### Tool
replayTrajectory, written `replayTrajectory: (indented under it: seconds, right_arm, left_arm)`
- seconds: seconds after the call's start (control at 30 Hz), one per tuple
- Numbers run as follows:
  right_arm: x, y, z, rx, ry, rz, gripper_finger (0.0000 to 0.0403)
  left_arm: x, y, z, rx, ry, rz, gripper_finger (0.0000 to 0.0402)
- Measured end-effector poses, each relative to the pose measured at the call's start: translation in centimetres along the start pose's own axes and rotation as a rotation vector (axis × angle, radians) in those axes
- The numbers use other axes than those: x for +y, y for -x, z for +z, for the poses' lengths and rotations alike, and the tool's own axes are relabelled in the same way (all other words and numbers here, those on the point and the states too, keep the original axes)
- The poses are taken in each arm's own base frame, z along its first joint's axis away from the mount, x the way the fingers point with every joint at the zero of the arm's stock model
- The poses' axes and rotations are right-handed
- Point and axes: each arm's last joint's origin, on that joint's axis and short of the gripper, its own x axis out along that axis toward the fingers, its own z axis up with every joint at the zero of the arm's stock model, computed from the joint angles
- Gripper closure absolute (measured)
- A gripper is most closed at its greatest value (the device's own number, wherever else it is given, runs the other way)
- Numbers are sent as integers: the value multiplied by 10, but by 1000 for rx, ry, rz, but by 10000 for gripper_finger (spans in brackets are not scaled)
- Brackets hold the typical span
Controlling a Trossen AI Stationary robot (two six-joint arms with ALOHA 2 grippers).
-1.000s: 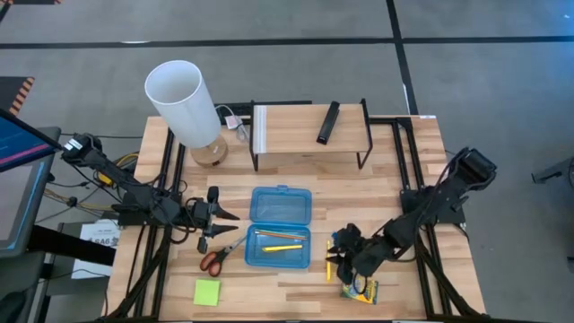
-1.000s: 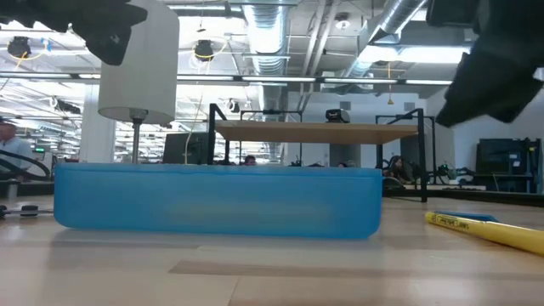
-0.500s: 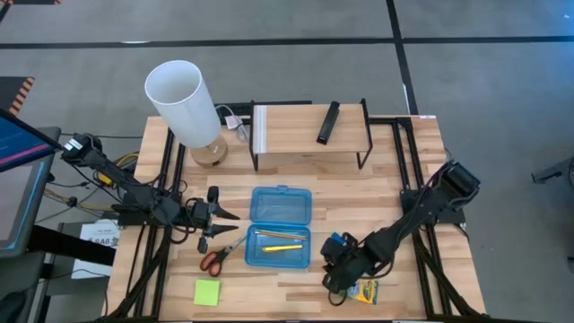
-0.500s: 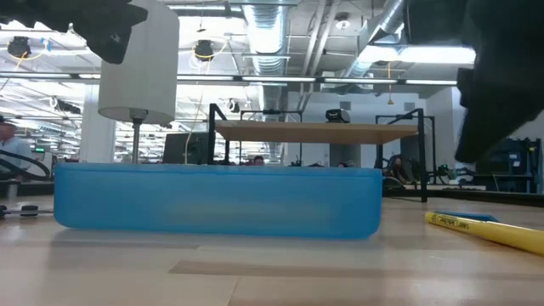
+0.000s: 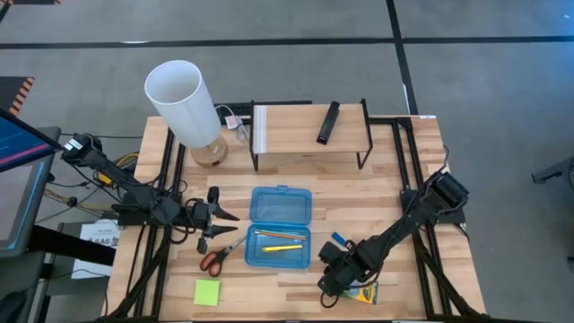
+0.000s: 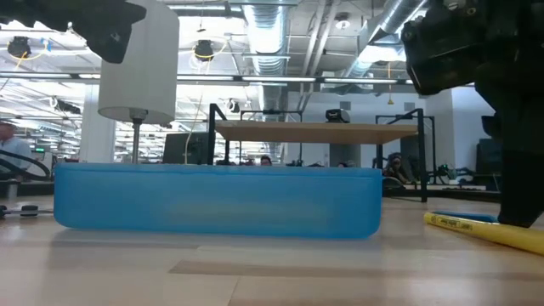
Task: Pack school essentials
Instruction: Put the yellow pen into the supply box
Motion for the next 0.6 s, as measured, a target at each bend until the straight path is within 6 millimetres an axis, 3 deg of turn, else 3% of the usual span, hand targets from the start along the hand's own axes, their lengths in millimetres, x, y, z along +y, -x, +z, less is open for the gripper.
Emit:
replayTrajectory:
  seconds: [0.27, 0.6]
  right_arm:
    - [-3, -2, 6, -1, 13, -19, 266]
    - [-16, -8, 32, 0, 71, -71, 266]
  left_arm:
    - [0, 0, 0, -1, 1, 0, 299]
    - [0, 0, 0, -2, 6, -3, 299]
